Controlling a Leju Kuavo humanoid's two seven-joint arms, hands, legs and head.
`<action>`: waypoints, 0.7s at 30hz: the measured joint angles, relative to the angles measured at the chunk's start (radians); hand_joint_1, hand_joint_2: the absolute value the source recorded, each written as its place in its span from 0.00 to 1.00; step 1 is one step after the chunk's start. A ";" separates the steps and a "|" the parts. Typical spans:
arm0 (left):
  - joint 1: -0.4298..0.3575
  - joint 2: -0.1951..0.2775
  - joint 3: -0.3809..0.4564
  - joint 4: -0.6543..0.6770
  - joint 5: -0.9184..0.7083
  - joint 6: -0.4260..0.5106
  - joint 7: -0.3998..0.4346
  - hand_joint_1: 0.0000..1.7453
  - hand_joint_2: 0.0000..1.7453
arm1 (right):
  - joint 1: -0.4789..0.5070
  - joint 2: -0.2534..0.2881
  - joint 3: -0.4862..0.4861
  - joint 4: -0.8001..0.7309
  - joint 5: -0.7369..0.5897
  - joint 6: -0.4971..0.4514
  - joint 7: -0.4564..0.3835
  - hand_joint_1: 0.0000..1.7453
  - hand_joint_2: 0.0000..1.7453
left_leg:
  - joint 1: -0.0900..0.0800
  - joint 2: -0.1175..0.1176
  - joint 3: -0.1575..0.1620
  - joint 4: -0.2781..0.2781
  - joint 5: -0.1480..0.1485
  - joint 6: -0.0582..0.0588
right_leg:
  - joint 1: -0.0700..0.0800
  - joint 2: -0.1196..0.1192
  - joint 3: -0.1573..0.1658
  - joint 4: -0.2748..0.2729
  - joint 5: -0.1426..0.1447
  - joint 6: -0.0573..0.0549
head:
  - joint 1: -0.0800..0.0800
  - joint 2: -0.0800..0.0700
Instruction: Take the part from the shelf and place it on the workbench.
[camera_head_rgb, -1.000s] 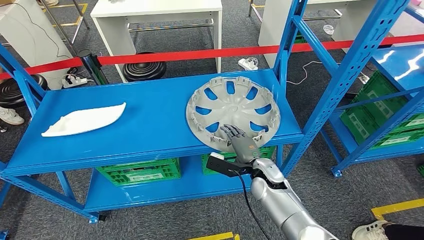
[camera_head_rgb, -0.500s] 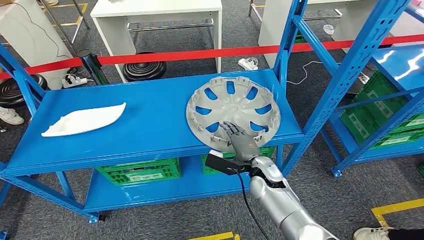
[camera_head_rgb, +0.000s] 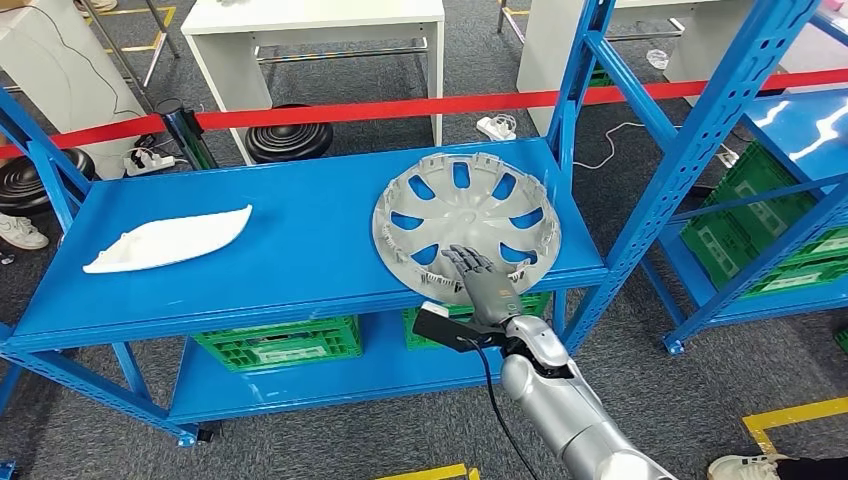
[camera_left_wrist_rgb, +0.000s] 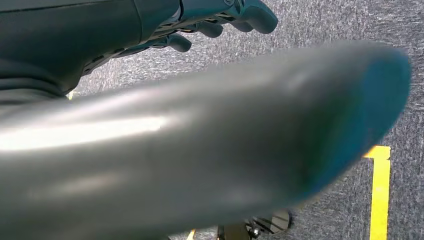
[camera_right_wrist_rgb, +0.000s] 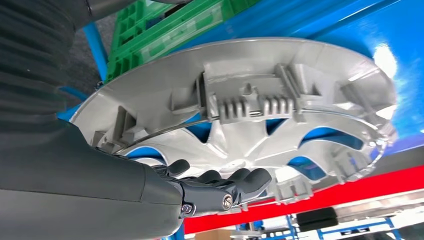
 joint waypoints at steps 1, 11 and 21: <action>0.000 0.000 0.000 0.000 0.000 0.000 0.000 0.00 0.00 | 0.002 -0.002 0.000 -0.003 0.001 0.000 0.005 0.00 1.00 | 0.000 0.000 0.000 0.000 0.000 0.000 | 0.000 0.000 0.000 0.000 0.000 0.000 | 0.000 0.000; -0.001 -0.003 0.000 0.000 0.000 0.016 0.001 0.00 0.00 | 0.036 -0.033 -0.013 -0.053 0.013 0.020 0.035 0.64 1.00 | 0.000 0.000 0.000 0.000 0.000 0.001 | 0.000 0.000 0.000 -0.001 0.000 0.000 | 0.000 0.000; -0.002 -0.005 0.000 0.000 0.000 0.036 -0.008 0.00 0.00 | 0.048 -0.053 -0.031 -0.084 0.022 0.029 0.043 1.00 1.00 | 0.000 0.000 0.000 0.000 0.000 0.001 | 0.000 0.000 0.001 -0.001 0.000 0.000 | 0.000 0.000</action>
